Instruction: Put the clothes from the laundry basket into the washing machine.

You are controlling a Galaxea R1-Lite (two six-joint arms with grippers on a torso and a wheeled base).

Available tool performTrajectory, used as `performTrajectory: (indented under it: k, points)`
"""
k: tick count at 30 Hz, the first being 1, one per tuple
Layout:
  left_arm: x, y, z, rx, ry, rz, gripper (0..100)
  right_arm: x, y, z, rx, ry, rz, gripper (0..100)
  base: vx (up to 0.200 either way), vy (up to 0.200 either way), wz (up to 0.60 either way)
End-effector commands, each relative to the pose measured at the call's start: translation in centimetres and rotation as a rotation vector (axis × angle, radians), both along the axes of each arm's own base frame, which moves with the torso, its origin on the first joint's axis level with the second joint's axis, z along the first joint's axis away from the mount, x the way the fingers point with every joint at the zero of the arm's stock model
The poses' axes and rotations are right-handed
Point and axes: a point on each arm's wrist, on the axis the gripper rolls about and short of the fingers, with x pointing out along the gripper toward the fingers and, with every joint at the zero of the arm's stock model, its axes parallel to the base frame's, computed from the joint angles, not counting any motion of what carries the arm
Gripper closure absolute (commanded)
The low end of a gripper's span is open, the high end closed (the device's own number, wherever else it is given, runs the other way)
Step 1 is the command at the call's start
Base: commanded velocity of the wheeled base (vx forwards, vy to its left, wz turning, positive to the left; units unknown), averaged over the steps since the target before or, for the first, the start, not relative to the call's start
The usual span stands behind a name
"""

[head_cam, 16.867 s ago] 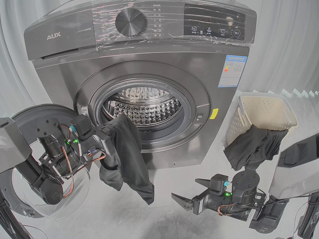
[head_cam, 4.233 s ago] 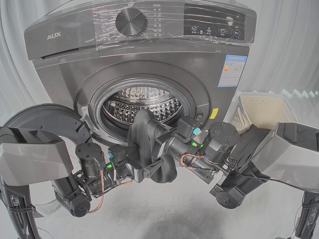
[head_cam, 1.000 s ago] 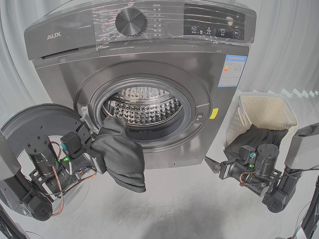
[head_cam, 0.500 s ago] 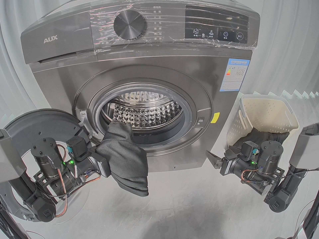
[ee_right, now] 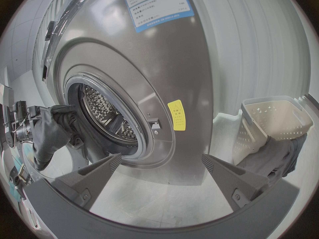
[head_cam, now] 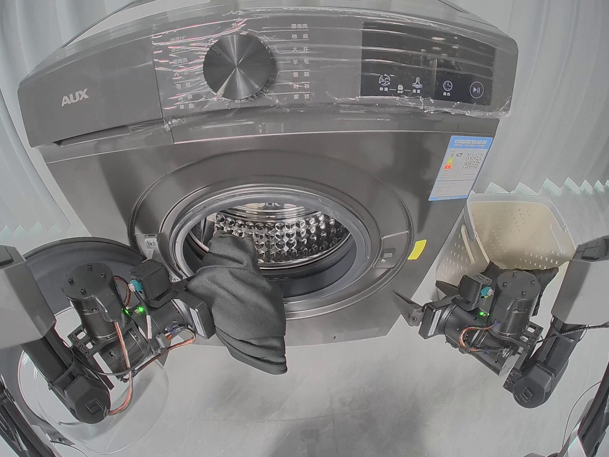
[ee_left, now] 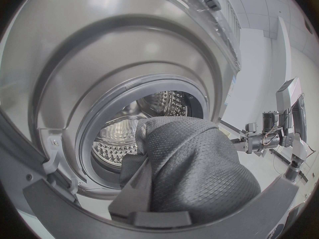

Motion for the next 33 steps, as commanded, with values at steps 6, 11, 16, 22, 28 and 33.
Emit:
performTrajectory:
  k: [6, 11, 16, 22, 28, 33]
  points:
    - [0.1, -0.5, -0.4, 0.007, 0.013, -0.013, 100, -0.3, 0.3, -0.1, -0.009, 0.001, 0.015, 0, 0.000, 0.000, 0.00]
    - [-0.6, -2.1, -0.4, 0.004, 0.011, -0.070, 100, -0.8, 0.7, 0.4, -0.002, -0.011, 0.035, 0, 0.000, 0.000, 0.00]
    - [1.2, -3.4, -1.2, -0.005, 0.020, -0.085, 100, -0.8, 0.9, 0.4, 0.000, -0.010, 0.041, 0, 0.000, 0.000, 0.00]
    - [2.7, -4.6, -3.3, 0.015, 0.059, -0.109, 100, -0.9, 1.1, 0.4, -0.003, -0.014, 0.050, 0, 0.000, 0.000, 0.00]
    - [5.6, -6.9, -4.8, -0.008, 0.040, -0.125, 100, -0.9, 1.1, 0.4, -0.003, -0.014, 0.050, 0, 0.000, 0.000, 0.00]
    - [7.8, -8.0, -5.7, -0.026, 0.013, -0.102, 100, -0.9, 1.0, 0.4, -0.004, -0.015, 0.048, 0, 0.000, 0.000, 0.00]
